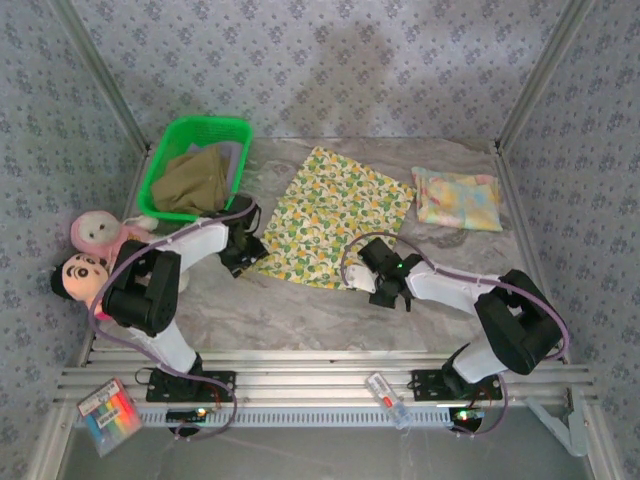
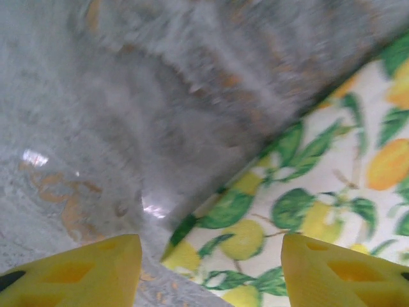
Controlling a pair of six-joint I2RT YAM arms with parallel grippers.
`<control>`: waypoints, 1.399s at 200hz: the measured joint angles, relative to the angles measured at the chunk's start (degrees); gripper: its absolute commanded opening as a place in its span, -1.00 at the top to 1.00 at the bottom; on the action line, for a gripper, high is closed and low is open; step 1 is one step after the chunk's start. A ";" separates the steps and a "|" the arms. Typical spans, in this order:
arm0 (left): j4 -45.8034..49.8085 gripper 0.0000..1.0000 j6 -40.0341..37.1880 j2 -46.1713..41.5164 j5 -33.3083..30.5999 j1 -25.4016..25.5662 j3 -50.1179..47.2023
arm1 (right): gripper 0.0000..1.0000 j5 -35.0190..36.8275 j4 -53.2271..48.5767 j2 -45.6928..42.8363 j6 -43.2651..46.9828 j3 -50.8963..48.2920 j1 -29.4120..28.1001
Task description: Fold and stack the skirts
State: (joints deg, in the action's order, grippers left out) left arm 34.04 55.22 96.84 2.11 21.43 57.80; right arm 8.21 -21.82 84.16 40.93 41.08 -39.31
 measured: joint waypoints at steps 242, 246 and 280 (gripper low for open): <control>15.02 1.00 -3.72 -16.65 -12.26 0.76 18.14 | 1.00 -40.44 -19.61 -9.88 -11.06 19.98 20.65; 15.06 1.00 -4.48 -15.32 -12.31 0.70 20.04 | 1.00 -41.33 -20.02 -8.59 -10.95 21.53 21.59; 14.19 1.00 -10.88 -2.45 -13.51 -0.52 33.27 | 1.00 -45.03 -22.45 4.98 -7.80 33.16 26.64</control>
State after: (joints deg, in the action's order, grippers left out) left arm 48.23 44.34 94.39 -11.40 20.91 91.07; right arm -36.82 -44.27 89.14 33.12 74.24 -12.67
